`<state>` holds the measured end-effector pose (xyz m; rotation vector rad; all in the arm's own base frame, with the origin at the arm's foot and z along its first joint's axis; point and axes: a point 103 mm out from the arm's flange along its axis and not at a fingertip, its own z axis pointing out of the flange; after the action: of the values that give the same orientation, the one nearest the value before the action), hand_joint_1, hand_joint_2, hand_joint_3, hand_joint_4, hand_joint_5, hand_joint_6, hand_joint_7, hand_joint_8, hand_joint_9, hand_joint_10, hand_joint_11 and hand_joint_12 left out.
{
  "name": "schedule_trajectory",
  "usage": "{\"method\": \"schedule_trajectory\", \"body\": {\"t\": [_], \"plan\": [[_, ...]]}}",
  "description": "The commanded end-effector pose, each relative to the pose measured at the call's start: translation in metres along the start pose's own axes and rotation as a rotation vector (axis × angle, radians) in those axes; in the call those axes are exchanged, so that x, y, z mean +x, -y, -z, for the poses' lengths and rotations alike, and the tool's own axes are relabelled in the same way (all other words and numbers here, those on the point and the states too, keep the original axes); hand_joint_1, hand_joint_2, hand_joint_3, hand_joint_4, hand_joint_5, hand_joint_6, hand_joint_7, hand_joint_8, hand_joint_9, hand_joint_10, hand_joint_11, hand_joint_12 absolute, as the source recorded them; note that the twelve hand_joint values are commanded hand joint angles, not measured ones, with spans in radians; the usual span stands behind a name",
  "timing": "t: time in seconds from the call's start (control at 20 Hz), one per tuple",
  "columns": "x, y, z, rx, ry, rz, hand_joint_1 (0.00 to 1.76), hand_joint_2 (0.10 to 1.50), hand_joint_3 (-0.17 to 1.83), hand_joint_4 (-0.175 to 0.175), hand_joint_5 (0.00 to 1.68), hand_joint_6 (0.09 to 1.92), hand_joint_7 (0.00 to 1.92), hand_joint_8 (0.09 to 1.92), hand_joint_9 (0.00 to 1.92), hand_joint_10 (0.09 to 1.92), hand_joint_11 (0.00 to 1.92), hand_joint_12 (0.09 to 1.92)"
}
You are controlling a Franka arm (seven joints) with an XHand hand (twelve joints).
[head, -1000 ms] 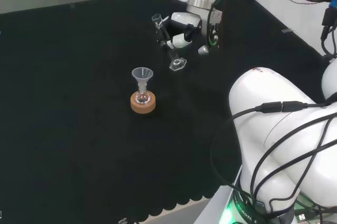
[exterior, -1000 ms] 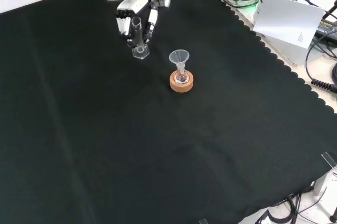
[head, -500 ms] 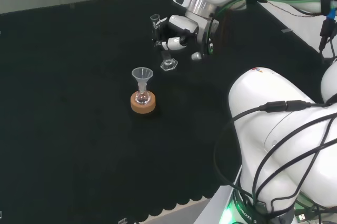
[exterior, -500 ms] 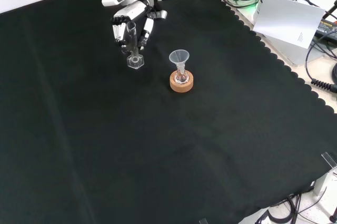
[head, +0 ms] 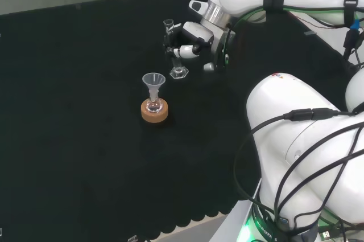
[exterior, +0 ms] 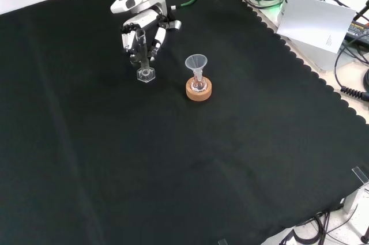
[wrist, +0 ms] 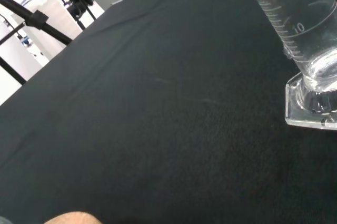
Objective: Put the graduated cylinder back on the table.
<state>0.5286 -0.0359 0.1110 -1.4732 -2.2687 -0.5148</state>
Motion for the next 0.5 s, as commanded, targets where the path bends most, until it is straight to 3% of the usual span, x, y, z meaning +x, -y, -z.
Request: {"method": "schedule_trajectory", "body": {"t": [0.05, 0.5], "plan": [[-0.0052, -0.0035, -0.0085, -0.029, -0.022, -0.002, 1.13, 1.17, 0.0, -0.175, 0.89, 1.14, 1.19, 0.33, 1.35, 0.09, 1.17, 0.83], [-0.0104, -0.0074, -0.0132, -0.047, -0.081, -0.019, 1.13, 1.17, 0.0, -0.175, 0.89, 1.15, 1.18, 0.33, 1.35, 0.09, 1.16, 0.83]]}}
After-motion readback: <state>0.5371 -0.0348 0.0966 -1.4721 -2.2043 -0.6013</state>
